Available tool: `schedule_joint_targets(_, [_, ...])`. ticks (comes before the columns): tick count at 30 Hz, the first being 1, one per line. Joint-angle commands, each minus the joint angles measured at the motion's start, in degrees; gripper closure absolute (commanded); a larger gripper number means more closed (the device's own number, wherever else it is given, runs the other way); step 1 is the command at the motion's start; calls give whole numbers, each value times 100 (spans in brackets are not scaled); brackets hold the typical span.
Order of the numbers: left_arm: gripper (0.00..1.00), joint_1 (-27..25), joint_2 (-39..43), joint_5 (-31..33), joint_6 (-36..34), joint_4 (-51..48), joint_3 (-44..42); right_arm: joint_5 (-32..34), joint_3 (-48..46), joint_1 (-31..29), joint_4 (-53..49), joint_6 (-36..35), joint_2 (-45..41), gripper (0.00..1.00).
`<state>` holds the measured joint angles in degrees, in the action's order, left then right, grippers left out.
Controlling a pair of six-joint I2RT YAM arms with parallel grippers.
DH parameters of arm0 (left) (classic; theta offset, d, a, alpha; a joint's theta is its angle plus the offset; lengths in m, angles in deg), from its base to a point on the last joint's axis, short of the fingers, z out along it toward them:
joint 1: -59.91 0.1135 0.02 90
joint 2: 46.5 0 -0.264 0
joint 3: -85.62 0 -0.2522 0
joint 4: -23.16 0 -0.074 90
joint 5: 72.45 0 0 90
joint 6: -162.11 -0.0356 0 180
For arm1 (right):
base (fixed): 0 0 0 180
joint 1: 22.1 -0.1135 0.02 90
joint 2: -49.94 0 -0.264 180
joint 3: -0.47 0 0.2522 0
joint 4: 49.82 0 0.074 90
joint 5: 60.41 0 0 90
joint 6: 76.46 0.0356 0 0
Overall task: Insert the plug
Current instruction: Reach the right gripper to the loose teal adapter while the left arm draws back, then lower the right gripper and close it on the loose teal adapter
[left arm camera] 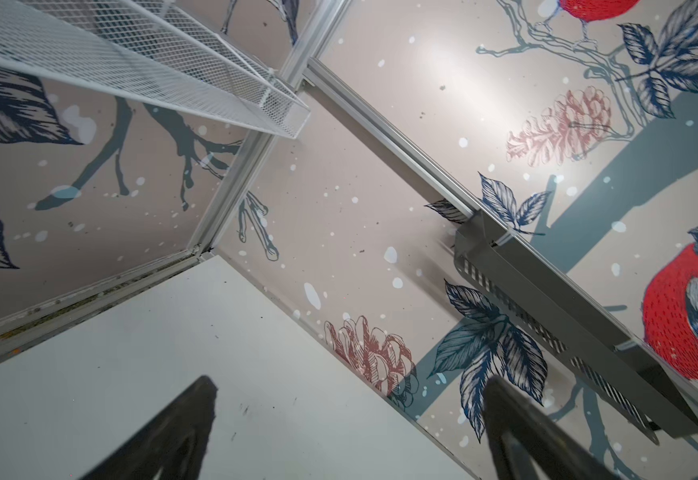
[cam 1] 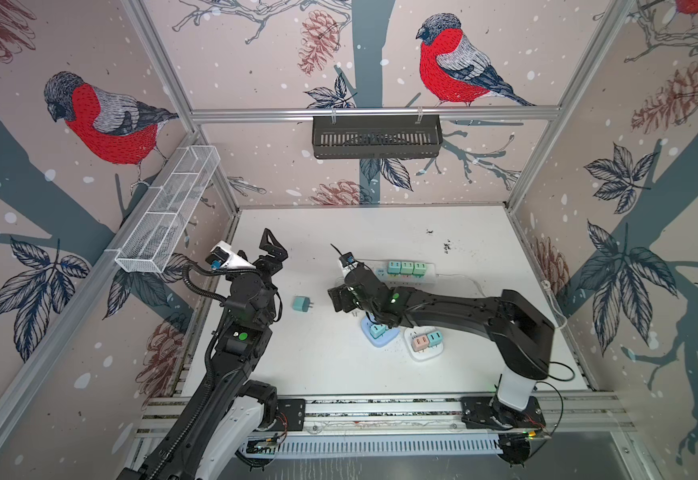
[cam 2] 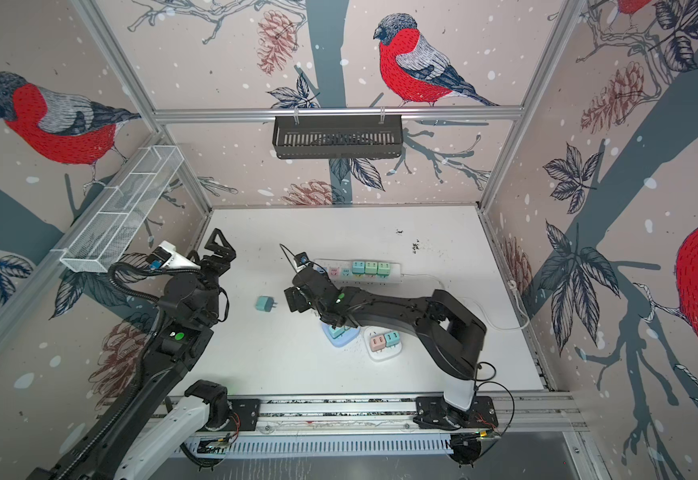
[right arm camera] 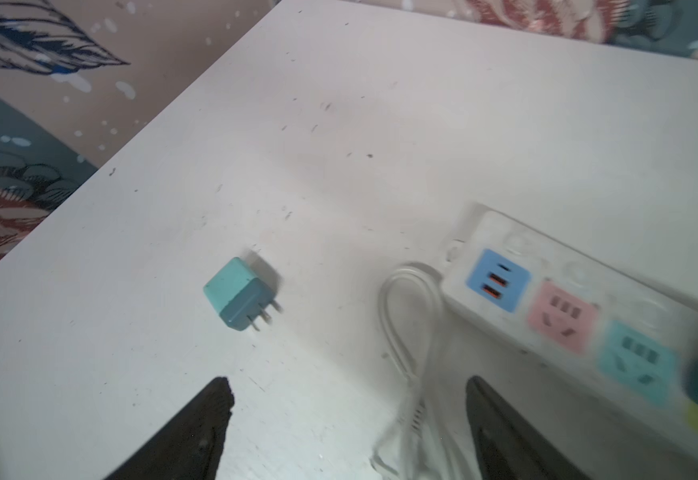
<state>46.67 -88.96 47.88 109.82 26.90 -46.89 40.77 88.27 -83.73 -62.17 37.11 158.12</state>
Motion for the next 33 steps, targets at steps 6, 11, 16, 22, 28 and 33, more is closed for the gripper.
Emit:
schedule_joint_targets(6, [1,568,215,374,1205,-505,-198,-1054,1252,7,-639,-619,1270,15])
schedule_joint_targets(11, [1,576,434,622,1388,-460,-394,-1245,1906,80,-899,-803,1889,17])
schedule_joint_targets(16, [1,580,536,693,1357,-483,-422,-1592,2493,64,-1029,-993,2377,18])
schedule_joint_targets(22, [1,576,493,710,1326,-442,-411,-1695,3027,11,-1285,-1128,2790,19])
schedule_joint_targets(28, [1,576,453,696,1283,-373,-406,-1642,3131,-26,-1322,-1225,2938,22])
schedule_joint_targets(33, [1,583,418,695,1244,-355,-396,-1458,3281,-36,-1419,-1276,3118,24])
